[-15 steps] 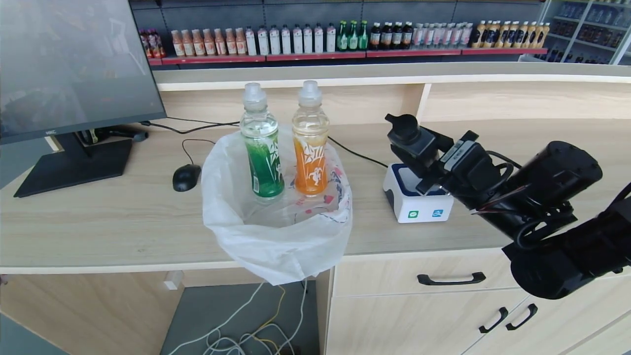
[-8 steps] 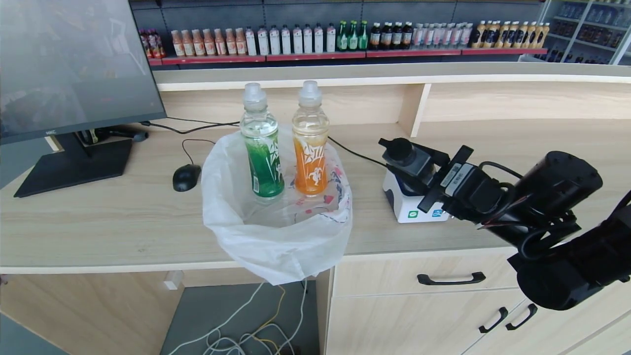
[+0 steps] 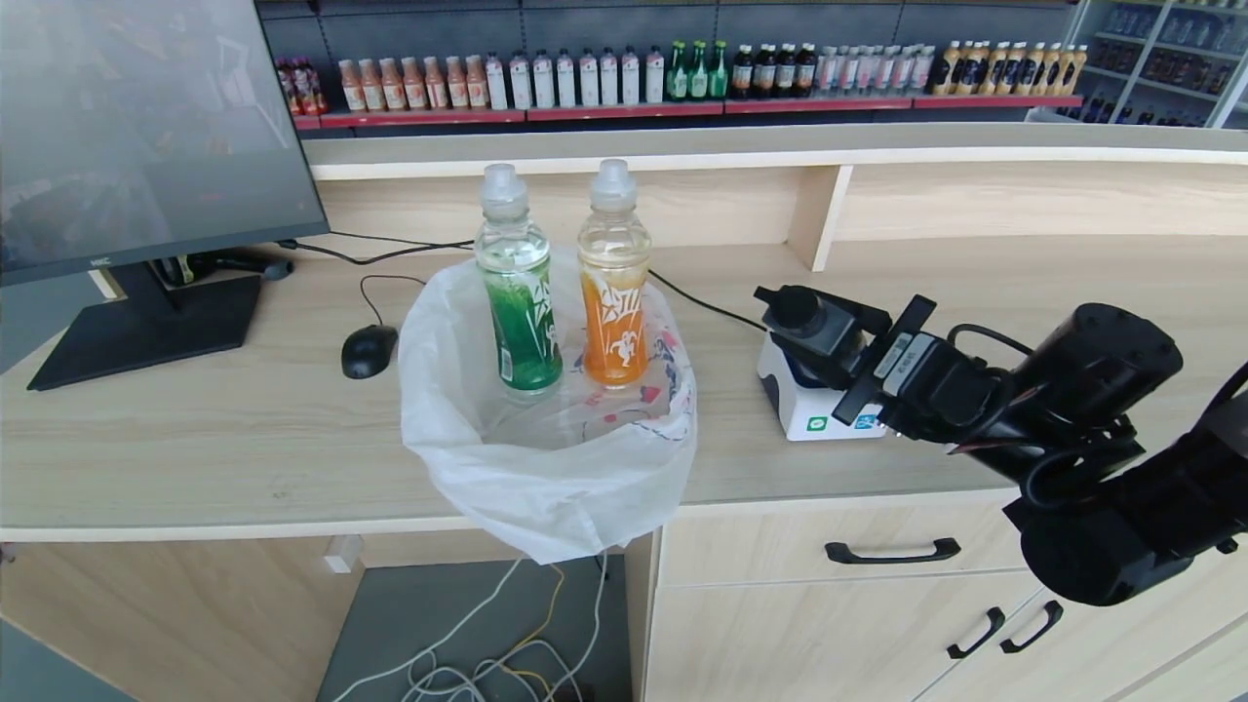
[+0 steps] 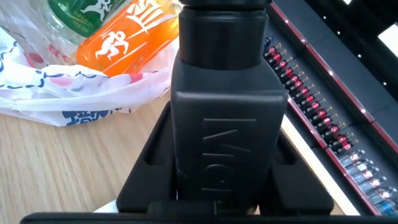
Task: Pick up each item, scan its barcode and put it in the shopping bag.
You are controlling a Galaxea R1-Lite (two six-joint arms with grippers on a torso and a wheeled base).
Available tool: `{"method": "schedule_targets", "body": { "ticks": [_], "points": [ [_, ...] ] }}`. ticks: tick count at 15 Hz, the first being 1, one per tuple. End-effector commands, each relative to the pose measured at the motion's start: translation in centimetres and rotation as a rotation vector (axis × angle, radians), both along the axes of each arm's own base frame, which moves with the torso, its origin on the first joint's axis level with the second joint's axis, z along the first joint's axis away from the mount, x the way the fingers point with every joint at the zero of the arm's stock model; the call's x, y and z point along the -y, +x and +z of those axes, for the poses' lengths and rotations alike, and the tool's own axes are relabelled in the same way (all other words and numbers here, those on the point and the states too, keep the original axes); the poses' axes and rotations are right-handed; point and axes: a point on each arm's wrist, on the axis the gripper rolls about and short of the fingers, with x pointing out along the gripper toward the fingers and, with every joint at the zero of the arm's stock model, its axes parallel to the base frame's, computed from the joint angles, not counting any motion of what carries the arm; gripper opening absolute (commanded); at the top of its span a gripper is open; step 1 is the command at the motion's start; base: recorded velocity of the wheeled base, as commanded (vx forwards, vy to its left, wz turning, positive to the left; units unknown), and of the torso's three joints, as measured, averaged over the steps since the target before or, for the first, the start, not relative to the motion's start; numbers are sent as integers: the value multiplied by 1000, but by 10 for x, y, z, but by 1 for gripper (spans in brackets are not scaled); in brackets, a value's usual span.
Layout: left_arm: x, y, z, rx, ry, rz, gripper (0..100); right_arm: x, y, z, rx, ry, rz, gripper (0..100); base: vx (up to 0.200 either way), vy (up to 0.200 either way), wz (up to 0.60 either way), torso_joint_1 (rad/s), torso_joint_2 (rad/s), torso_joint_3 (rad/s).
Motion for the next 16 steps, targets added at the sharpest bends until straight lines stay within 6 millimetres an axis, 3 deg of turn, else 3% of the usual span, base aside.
{"method": "schedule_targets", "body": {
  "ticks": [1, 16],
  "points": [
    [0, 0, 0, 1, 0, 0, 100, 3, 5, -3, -3, -2, -12, 0, 0, 0, 0, 0, 0, 0],
    [0, 0, 0, 1, 0, 0, 100, 7, 12, -7, -9, -5, -24, 0, 0, 0, 0, 0, 0, 0]
  ]
}}
